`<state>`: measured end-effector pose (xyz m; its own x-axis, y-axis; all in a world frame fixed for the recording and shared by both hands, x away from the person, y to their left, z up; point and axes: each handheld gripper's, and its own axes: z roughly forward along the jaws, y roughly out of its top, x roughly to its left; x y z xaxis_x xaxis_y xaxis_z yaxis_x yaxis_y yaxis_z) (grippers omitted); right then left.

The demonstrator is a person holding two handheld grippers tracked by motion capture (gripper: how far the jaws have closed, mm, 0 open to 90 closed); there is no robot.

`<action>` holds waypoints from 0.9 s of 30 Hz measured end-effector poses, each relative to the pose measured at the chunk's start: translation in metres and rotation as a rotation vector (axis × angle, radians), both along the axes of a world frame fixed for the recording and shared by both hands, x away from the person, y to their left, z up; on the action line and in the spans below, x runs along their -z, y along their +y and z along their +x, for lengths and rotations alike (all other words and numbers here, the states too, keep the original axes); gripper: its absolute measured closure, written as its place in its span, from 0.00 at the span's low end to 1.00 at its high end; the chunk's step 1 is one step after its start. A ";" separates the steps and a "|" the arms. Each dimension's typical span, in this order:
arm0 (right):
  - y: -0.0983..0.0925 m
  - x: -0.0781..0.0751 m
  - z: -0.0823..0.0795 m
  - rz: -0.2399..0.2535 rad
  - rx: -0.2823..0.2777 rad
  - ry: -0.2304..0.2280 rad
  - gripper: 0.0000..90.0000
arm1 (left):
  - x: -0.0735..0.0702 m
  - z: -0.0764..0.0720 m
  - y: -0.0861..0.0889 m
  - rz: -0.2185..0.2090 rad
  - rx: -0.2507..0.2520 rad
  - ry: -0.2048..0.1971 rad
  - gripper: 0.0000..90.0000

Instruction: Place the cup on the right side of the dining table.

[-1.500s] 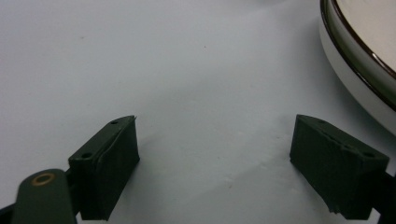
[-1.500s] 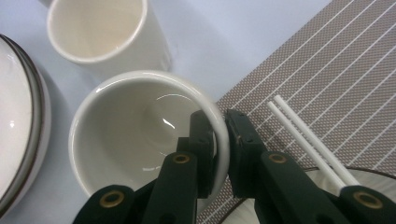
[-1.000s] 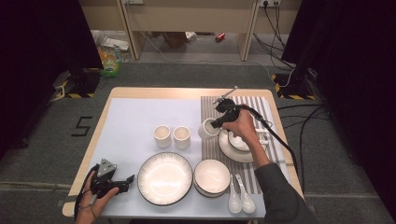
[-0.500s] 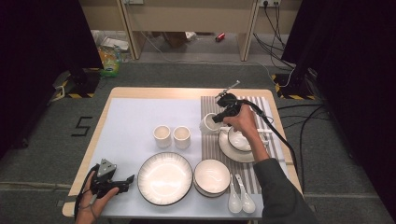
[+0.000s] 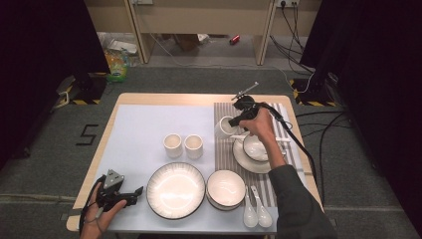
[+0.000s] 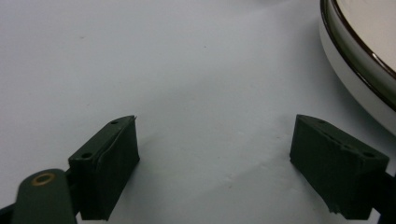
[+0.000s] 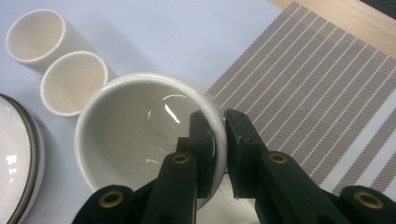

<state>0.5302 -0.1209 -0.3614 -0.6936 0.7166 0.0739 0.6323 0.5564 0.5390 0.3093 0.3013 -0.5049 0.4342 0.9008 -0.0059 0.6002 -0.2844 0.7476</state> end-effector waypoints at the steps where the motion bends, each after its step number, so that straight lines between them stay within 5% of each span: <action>1: -0.001 0.000 0.002 -0.004 0.010 0.001 0.90 | 0.000 0.000 0.000 0.000 0.000 -0.001 0.16; 27: -0.008 0.016 0.038 -0.028 0.148 0.021 0.91 | 0.000 0.000 0.000 -0.002 0.001 0.000 0.16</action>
<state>0.5685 -0.1286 -0.3771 -0.5791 0.8126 0.0659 0.7192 0.4712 0.5106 0.3093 0.3014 -0.5049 0.4348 0.9005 -0.0078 0.6003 -0.2834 0.7479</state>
